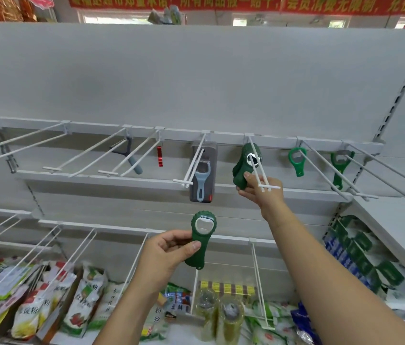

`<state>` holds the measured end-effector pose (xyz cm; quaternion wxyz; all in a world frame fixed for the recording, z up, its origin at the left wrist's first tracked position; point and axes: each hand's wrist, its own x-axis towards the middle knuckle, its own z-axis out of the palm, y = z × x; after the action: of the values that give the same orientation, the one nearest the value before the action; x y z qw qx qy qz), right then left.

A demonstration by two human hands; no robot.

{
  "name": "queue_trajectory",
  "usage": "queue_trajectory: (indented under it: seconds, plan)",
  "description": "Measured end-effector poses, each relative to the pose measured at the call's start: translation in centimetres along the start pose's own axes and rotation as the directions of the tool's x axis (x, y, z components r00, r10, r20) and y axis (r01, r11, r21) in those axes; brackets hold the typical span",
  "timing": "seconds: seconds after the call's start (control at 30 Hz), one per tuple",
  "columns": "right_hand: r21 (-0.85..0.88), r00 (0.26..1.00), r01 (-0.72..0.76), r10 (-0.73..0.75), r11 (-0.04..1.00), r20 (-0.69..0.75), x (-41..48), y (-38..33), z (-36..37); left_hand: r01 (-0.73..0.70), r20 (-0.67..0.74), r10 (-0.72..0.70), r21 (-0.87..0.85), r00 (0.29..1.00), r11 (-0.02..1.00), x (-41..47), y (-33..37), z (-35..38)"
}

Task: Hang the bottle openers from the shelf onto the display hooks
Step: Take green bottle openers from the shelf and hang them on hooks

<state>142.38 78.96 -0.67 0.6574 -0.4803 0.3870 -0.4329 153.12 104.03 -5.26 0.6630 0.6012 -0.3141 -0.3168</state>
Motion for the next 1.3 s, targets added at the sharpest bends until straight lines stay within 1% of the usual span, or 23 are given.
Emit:
queue_trajectory:
  seconds: [0.13, 0.27, 0.4, 0.5, 0.57, 0.7, 0.77, 0.87, 1.13, 1.3]
  plan:
    - [0.005, 0.999, -0.033, 0.033, 0.999, 0.002, 0.6, 0.1, 0.1, -0.002, 0.009, 0.002, 0.0, 1.0, 1.0, -0.2, -0.1, 0.3]
    - [-0.076, 0.999, -0.028, 0.029, 0.997, 0.02, -0.2, 1.3, -0.9, -0.008, 0.019, 0.008, -0.006, 1.0, 1.0, -0.4, -0.1, 0.6]
    - [-0.188, 0.996, 0.093, -0.091, 0.978, 0.021, -2.6, 2.6, -2.9, -0.006, 0.0, 0.006, -0.024, 1.0, 1.0, -0.3, -0.2, 1.3]
    - [-0.235, 0.979, 0.202, -0.194, 0.951, 0.056, -5.6, 3.2, -4.9, 0.006, -0.005, -0.006, -0.034, 1.0, 0.999, -0.2, -0.3, 2.4]
    - [-0.25, 0.97, 0.241, -0.229, 0.938, 0.078, -8.0, 3.5, -6.3, 0.008, 0.006, -0.008, -0.047, 1.0, 0.999, -0.2, -0.2, 3.4]
    - [-0.239, 0.962, 0.266, -0.243, 0.934, 0.124, -12.0, 4.3, -8.9, 0.006, 0.023, -0.005, -0.073, 1.0, 0.997, -0.6, 0.1, 5.8]
    - [-0.22, 0.961, 0.271, -0.248, 0.937, 0.124, -13.0, 4.6, -9.9, -0.006, 0.028, 0.009, -0.077, 1.0, 0.997, -0.8, 0.3, 6.9]
    - [-0.176, 0.957, 0.283, -0.267, 0.943, 0.113, -13.9, 4.5, -10.7, -0.032, 0.044, 0.035, -0.083, 0.998, 0.996, -1.3, 0.8, 8.3]
    - [-0.152, 0.933, 0.35, -0.33, 0.924, 0.14, -15.2, 2.8, -11.2, -0.127, 0.042, 0.131, -0.081, 0.991, 0.989, -1.9, 2.6, 9.9]
    - [-0.127, 0.926, 0.363, -0.343, 0.923, 0.155, -15.7, 2.6, -11.2, -0.177, 0.026, 0.179, -0.072, 0.984, 0.982, -2.3, 3.4, 10.1]
